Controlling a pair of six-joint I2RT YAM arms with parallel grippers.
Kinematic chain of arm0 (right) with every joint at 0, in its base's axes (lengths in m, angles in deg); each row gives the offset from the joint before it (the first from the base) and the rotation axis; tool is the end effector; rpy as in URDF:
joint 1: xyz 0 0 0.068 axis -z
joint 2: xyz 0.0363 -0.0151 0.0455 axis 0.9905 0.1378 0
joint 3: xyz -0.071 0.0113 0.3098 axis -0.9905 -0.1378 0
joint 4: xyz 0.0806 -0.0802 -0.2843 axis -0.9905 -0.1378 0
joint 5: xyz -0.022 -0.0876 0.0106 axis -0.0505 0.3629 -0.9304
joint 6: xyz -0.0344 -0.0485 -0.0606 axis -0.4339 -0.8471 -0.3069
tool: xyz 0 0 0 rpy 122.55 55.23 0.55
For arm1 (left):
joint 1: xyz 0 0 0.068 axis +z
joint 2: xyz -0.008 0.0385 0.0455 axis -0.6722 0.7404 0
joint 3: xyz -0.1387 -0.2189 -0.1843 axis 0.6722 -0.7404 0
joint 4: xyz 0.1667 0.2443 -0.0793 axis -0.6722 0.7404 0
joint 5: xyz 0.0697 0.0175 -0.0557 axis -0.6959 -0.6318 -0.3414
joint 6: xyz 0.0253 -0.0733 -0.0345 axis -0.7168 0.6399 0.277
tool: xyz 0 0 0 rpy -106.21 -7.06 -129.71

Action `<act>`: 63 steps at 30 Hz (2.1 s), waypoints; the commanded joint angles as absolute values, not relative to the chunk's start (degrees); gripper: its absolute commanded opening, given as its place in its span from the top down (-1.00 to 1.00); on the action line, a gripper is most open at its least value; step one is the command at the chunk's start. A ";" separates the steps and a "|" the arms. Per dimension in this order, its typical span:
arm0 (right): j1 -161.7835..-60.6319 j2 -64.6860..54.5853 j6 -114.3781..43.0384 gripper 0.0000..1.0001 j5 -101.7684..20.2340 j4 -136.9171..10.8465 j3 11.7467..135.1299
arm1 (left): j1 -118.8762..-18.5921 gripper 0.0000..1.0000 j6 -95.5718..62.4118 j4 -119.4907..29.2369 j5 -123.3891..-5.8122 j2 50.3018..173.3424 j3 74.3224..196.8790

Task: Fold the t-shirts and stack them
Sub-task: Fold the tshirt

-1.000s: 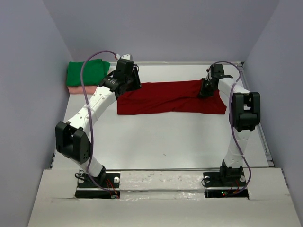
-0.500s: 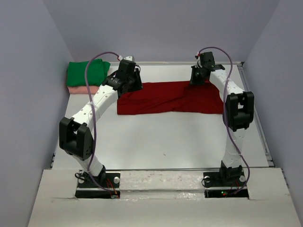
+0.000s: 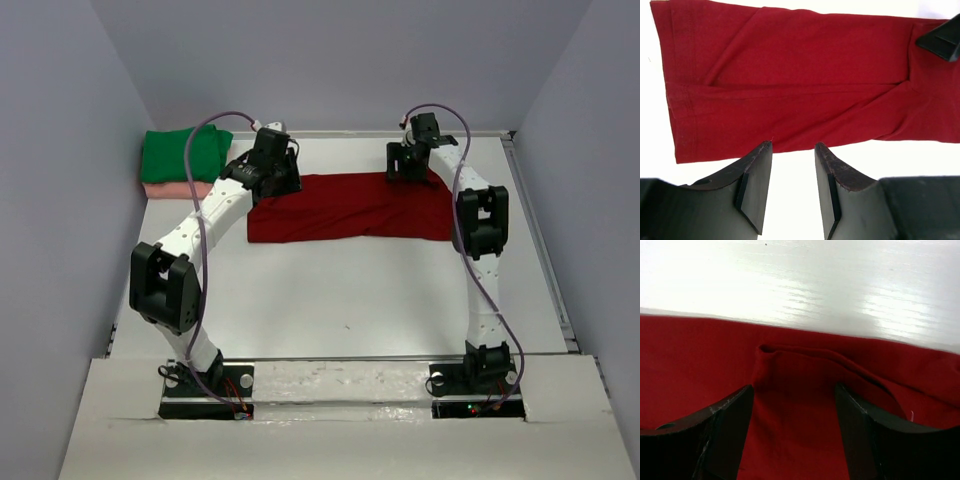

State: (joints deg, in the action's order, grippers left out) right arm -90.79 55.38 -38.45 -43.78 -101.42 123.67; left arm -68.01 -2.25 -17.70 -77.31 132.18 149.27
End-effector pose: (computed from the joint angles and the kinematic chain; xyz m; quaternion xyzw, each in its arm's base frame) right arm 0.6364 0.1115 0.1656 -0.0669 0.9467 0.1215 0.2908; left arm 0.4263 -0.1994 0.3455 -0.0189 0.8873 -0.1692 0.4285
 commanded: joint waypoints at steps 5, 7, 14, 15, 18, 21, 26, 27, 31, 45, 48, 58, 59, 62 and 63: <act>-91.22 37.99 -37.65 -0.40 -37.79 -95.24 106.93 | -67.81 0.10 -3.64 -17.89 -78.75 135.73 150.26; -91.22 34.04 -38.78 -0.41 -37.00 -93.21 103.90 | -67.81 0.10 -3.73 -17.54 -78.84 137.57 151.40; -91.22 29.11 -38.00 -0.36 -29.70 -97.24 100.12 | -67.81 0.43 -3.20 -16.83 -76.64 141.70 152.81; -91.22 28.48 -37.92 -0.24 -29.52 -97.33 99.15 | -67.90 0.53 -3.11 -16.57 -76.73 142.14 153.16; -91.22 27.42 -37.39 0.90 -26.11 -97.24 95.90 | -67.81 1.00 -3.29 -13.68 -79.18 146.09 157.46; -91.22 28.21 -35.99 1.00 -23.55 -97.33 94.13 | -67.64 1.00 -3.55 -11.91 -80.51 147.51 159.14; -90.08 31.72 -34.49 1.00 -22.58 -98.73 95.18 | -66.67 1.00 -4.25 -10.42 -78.41 150.23 161.95; -90.08 32.69 -34.14 1.00 -22.06 -99.52 96.06 | -66.15 1.00 -4.43 -10.42 -77.70 150.76 162.30; -89.02 35.16 -32.12 1.00 -20.30 -102.25 99.93 | -64.48 1.00 -5.13 -8.75 -75.33 154.89 165.90; -88.41 34.37 -29.91 1.00 -18.01 -104.36 97.21 | -58.76 1.00 -6.36 -2.95 -67.06 170.97 185.07; -88.41 34.63 -29.92 1.00 -16.08 -105.24 96.68 | -57.62 1.00 -6.45 -2.95 -65.04 172.46 187.09; -88.41 35.77 -29.30 1.00 -13.52 -107.26 94.66 | -56.12 1.00 -5.40 -0.84 -62.75 176.60 190.35; -88.41 35.95 -29.39 1.00 -13.70 -107.26 94.57 | -56.12 1.00 -5.22 -0.84 -62.75 176.60 190.08; -88.41 36.65 -29.56 1.00 -15.98 -107.26 94.66 | -55.95 1.00 -4.43 0.21 -61.61 176.95 189.56; -88.41 36.83 -29.48 1.00 -17.12 -107.26 94.75 | -56.03 1.00 -4.26 0.31 -61.61 176.87 189.12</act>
